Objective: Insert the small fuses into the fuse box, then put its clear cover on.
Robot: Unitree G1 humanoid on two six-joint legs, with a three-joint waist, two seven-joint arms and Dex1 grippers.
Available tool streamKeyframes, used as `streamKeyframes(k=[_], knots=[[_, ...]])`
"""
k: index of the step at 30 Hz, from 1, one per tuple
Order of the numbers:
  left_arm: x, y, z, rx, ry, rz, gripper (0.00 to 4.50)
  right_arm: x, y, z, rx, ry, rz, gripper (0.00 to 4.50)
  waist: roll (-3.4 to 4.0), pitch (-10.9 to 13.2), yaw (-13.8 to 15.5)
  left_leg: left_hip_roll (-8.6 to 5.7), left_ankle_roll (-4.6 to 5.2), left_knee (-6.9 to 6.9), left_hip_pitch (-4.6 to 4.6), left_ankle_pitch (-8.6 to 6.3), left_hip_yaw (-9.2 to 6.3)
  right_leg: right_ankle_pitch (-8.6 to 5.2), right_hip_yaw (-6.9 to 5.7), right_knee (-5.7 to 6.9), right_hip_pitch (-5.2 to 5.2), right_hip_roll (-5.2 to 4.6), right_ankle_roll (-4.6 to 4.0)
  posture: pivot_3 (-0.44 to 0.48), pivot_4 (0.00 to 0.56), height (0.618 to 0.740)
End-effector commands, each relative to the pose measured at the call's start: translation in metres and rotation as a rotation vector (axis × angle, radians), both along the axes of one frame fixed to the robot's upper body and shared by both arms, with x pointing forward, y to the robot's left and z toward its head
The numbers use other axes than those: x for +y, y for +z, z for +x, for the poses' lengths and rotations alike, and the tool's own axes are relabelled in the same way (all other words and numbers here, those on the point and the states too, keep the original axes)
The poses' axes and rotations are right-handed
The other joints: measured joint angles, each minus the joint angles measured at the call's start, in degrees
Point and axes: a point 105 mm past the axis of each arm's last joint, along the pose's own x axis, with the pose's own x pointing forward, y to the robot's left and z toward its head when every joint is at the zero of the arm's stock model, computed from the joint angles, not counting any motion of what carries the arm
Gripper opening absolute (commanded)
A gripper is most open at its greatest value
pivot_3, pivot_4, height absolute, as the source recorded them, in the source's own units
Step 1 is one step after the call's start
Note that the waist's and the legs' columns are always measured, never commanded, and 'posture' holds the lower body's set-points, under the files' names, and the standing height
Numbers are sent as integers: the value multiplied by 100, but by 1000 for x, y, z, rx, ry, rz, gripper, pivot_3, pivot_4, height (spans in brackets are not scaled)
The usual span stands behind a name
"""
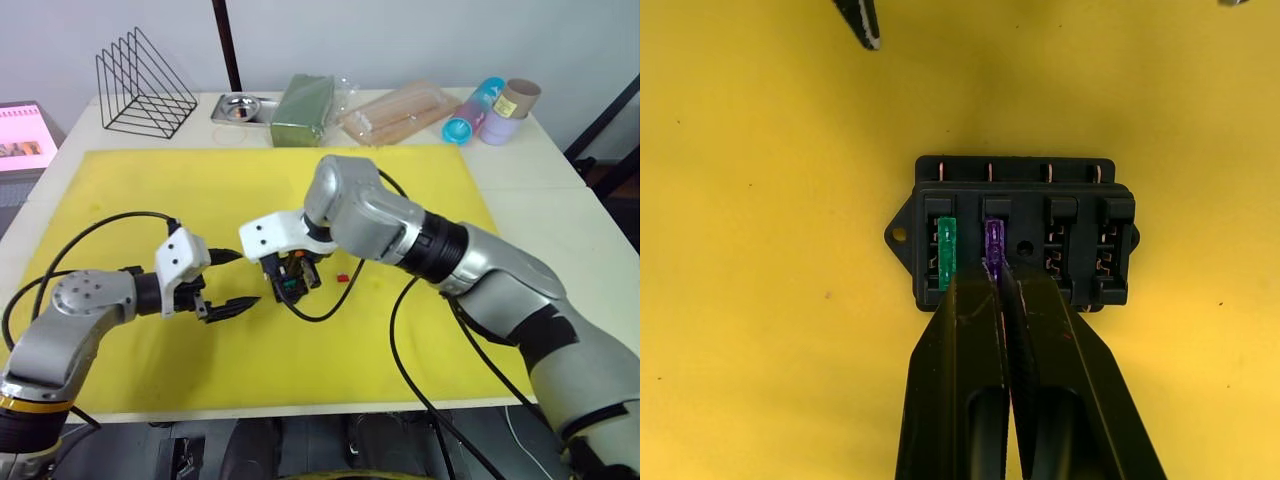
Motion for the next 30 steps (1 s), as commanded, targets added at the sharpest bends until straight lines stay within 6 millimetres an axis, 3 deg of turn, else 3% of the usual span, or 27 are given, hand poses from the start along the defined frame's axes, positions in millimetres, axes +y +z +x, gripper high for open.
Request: streamKeyframes(k=[1,11,15,30], knots=[[-4,7,1,-44,-21,7,4500,-3,-19,3,2,-28,-45,18,0,0,0,0,0,0,2,0,-1,0,0,0,2,0,0,0,150,740],[-1,6,-1,-42,-10,9,4500,-2,-5,4,5,-39,-6,18,0,-1,2,0,0,1,8,0,-2,0,-1,0,9,0,-1,0,150,740],[0,6,-1,-44,-7,9,4500,-2,0,4,0,-37,7,971,0,0,5,0,0,1,2,0,-1,0,-1,0,4,-1,-1,0,150,740],[3,10,4,-61,14,6,4500,-8,46,4,21,-39,135,971,1,1,2,-1,0,-1,-5,0,0,0,-1,-2,-3,-4,0,0,150,740]])
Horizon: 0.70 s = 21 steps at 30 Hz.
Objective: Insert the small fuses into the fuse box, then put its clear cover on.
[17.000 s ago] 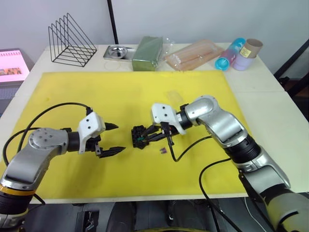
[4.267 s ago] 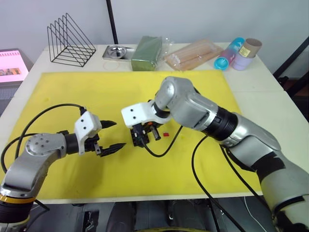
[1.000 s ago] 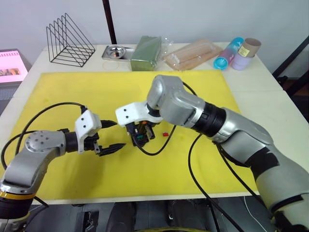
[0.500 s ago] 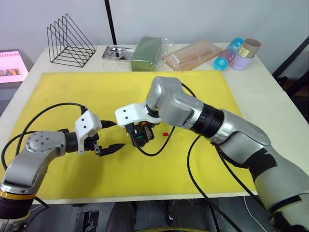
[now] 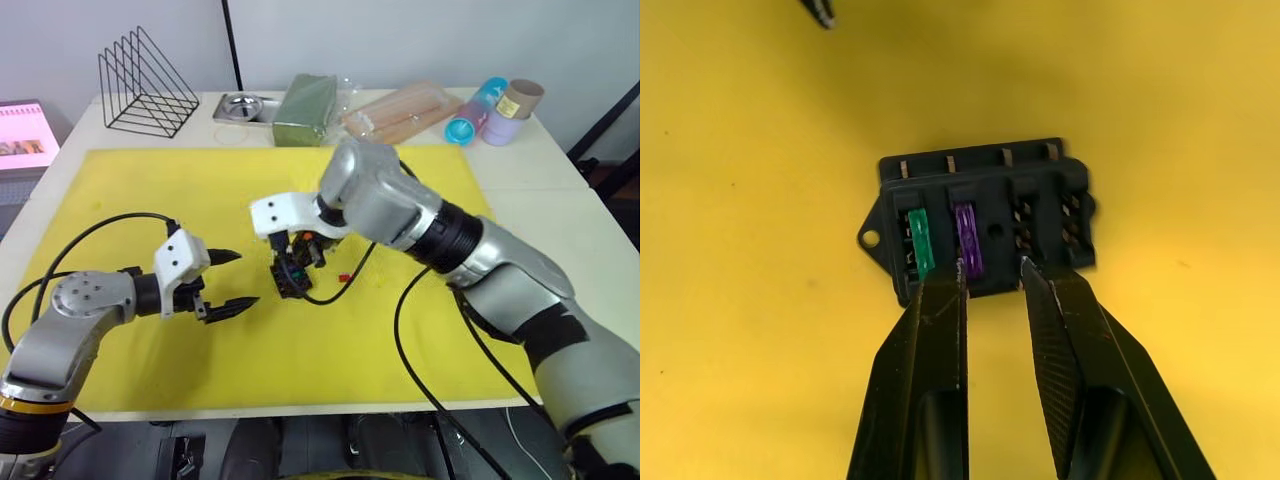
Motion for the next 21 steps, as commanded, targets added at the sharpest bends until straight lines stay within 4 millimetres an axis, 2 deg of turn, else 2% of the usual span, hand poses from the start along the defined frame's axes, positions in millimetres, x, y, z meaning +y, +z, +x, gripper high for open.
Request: streamKeyframes(k=[1,5,7,9,11,14,18,21], knots=[[2,12,4,-54,7,-3,4500,4,24,-6,-22,33,49,971,0,0,-6,0,0,0,0,0,0,0,0,0,-1,1,0,0,150,740],[4,15,6,-62,15,-5,4500,1,28,-7,0,23,97,971,0,0,-1,1,0,-2,-2,0,0,0,0,0,-3,1,0,0,150,740],[5,15,6,-64,17,-5,4500,3,31,-10,7,41,179,971,-1,0,1,0,0,-1,-4,0,1,0,0,0,-4,0,0,0,150,740],[6,16,6,-65,18,-5,4500,9,36,-10,-30,56,332,971,-6,-3,1,0,0,-1,-4,0,1,0,0,-1,-2,-1,0,0,150,740],[6,16,6,-65,19,-4,4500,10,36,-14,-58,125,440,971,-6,-3,5,1,0,-2,-4,0,-3,0,-4,-6,4,-1,1,0,150,740],[6,16,5,-63,19,-6,4500,1,31,-19,74,89,477,971,-5,0,2,-1,0,0,-5,0,-1,1,-2,-7,4,-4,2,0,150,740],[6,16,5,-63,20,-6,4500,-7,25,-11,108,27,519,971,-4,1,-3,1,0,-1,-4,0,-2,1,-3,-6,3,-1,2,0,150,740],[6,16,5,-63,19,-6,4500,-10,15,-10,112,24,519,312,-4,1,-1,2,0,-3,-4,0,-3,1,-3,-6,2,1,1,0,150,740]])
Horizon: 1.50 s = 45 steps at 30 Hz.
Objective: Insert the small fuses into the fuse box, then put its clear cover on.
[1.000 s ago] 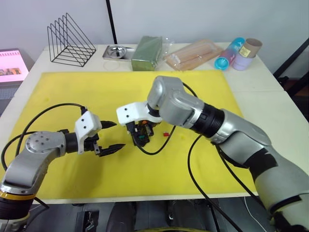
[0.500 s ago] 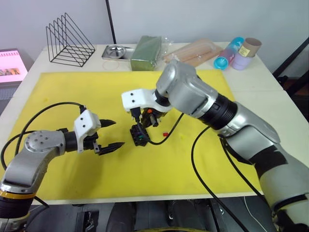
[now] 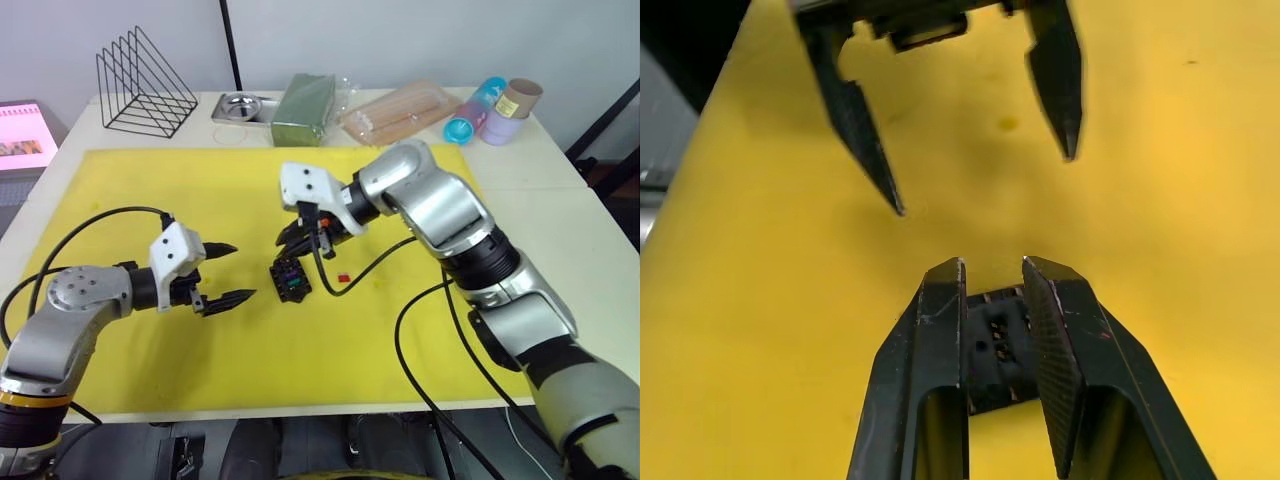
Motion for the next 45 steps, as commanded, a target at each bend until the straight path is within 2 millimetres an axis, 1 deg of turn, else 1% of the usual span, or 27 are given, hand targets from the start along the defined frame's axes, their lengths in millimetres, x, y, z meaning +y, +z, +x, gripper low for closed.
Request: streamKeyframes(k=[1,5,8,16,22,31,40,42,44,45], knots=[[1,11,0,-44,-2,0,4500,-1,-1,-1,-4,11,31,46,0,0,2,0,0,0,0,0,1,0,0,0,-1,0,0,0,150,740],[2,11,0,-44,-3,2,4500,-1,-6,-4,12,22,52,46,1,0,2,-1,0,2,0,0,2,0,1,0,0,-1,0,0,150,740],[1,11,0,-45,-6,3,4500,-1,-13,-5,23,27,60,46,0,0,3,-1,0,1,0,0,1,0,1,0,0,-1,1,0,150,740],[1,12,0,-45,-8,3,4500,-7,-31,1,44,7,67,46,0,0,4,-1,0,3,0,0,1,1,1,0,1,0,1,0,150,740],[0,12,-1,-43,-8,0,4500,-10,-38,8,56,-22,65,46,0,0,3,-1,0,2,0,0,1,0,1,0,1,0,1,0,150,740],[-1,12,-2,-43,-6,-1,4500,-13,-52,8,89,-22,51,46,0,0,4,-1,0,3,0,0,1,1,1,0,2,0,1,0,150,740],[-1,12,-2,-42,-7,-1,4500,-13,-53,10,57,-16,72,46,0,0,4,-1,0,3,0,0,1,1,1,0,2,0,1,0,150,740],[-1,13,-2,-42,-8,-2,4500,-11,-45,11,40,-9,119,46,0,0,4,-1,0,3,0,0,1,1,1,0,2,0,1,0,150,740],[-1,13,-2,-41,-9,-3,4500,-9,-32,8,40,10,189,46,0,0,5,-1,0,3,0,0,1,1,1,0,2,0,1,0,150,740],[-1,13,-2,-41,-9,-2,4500,-9,-29,6,43,18,204,46,0,0,5,-1,0,3,0,0,1,1,1,0,2,0,1,0,150,740]])
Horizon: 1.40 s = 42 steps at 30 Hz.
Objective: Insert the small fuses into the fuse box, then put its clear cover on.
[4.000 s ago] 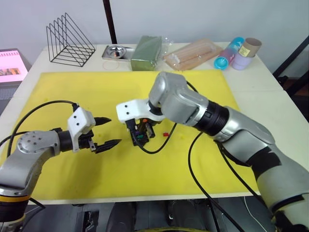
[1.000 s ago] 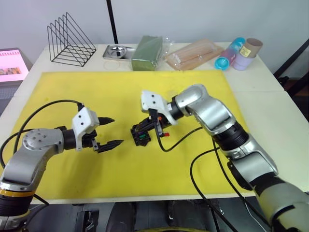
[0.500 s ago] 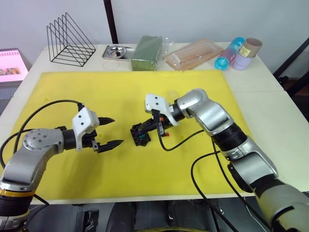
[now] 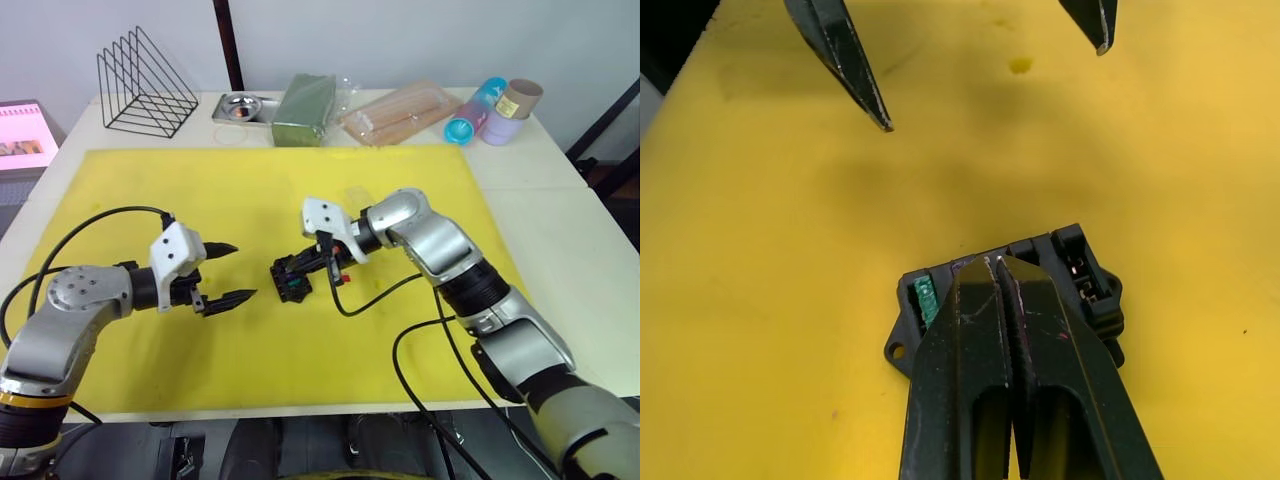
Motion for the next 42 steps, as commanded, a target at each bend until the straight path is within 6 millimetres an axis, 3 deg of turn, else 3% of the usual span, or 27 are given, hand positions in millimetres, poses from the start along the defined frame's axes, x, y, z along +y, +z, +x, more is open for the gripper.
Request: streamKeyframes(k=[1,11,22,34,42], knots=[[0,12,-1,-41,-6,-1,4500,2,24,-4,-29,35,102,46,0,0,1,0,0,0,0,0,0,0,0,0,0,0,0,0,150,740],[0,12,1,-42,-8,1,4500,-3,14,-5,-10,36,102,46,0,0,-1,0,0,0,0,0,1,0,0,0,0,0,0,0,150,740],[2,11,-2,-39,-8,3,4500,-10,-12,2,1,2,59,46,0,0,0,0,0,1,0,0,0,0,0,0,1,1,0,0,150,740],[2,11,-3,-39,-6,2,4500,-24,-54,5,-19,-12,-54,46,-3,-2,3,0,0,3,22,0,-1,0,0,0,26,1,0,0,150,740],[2,10,-3,-38,-5,0,4500,-26,-61,7,-57,-4,-75,46,-2,-4,4,0,0,2,49,0,-1,0,0,0,53,0,-1,0,150,740]])
